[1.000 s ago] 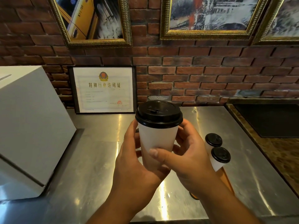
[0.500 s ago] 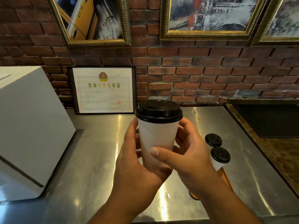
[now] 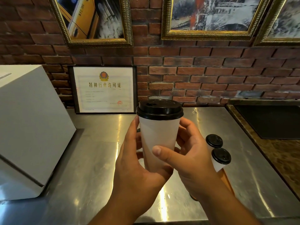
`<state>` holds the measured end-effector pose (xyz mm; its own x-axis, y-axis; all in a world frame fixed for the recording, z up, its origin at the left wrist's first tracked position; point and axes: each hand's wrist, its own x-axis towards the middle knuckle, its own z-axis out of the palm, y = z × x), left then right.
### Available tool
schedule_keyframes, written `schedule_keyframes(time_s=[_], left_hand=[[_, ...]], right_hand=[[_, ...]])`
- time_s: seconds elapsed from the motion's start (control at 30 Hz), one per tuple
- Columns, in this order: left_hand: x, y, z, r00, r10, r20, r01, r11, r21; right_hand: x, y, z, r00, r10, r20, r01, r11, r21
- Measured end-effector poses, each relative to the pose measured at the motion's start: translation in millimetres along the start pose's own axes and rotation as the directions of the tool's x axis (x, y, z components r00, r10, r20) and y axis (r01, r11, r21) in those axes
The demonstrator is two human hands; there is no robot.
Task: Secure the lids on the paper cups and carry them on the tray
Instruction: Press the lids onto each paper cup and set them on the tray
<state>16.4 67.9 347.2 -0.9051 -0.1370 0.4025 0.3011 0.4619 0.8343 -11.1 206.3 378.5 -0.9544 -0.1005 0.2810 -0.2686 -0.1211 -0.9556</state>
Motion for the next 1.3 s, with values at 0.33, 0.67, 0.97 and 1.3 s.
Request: schedule_keyframes(time_s=[0.33, 0.67, 0.97, 1.3], left_hand=[[1.6, 2.5, 0.6, 1.0, -0.029, 0.009, 0.029, 1.0, -0.004], [2.9, 1.3, 5.1, 0.997, -0.079, -0.023, 0.08, 0.997, 0.021], [3.1, 2.1, 5.2, 0.999, -0.047, 0.007, 0.047, 0.999, 0.006], [3.4, 3.7, 3.6, 0.997, -0.077, 0.01, 0.077, 0.997, -0.009]], right_hand=[[0.7, -1.1, 0.5, 0.999, 0.003, -0.032, -0.004, 1.0, -0.024], [-1.6, 1.8, 0.7, 0.999, 0.016, -0.047, -0.019, 0.998, -0.059], [0.7, 1.4, 0.4, 0.998, 0.046, -0.032, -0.048, 0.997, -0.059], [1.7, 2.8, -1.3, 0.998, 0.057, -0.025, -0.059, 0.997, -0.059]])
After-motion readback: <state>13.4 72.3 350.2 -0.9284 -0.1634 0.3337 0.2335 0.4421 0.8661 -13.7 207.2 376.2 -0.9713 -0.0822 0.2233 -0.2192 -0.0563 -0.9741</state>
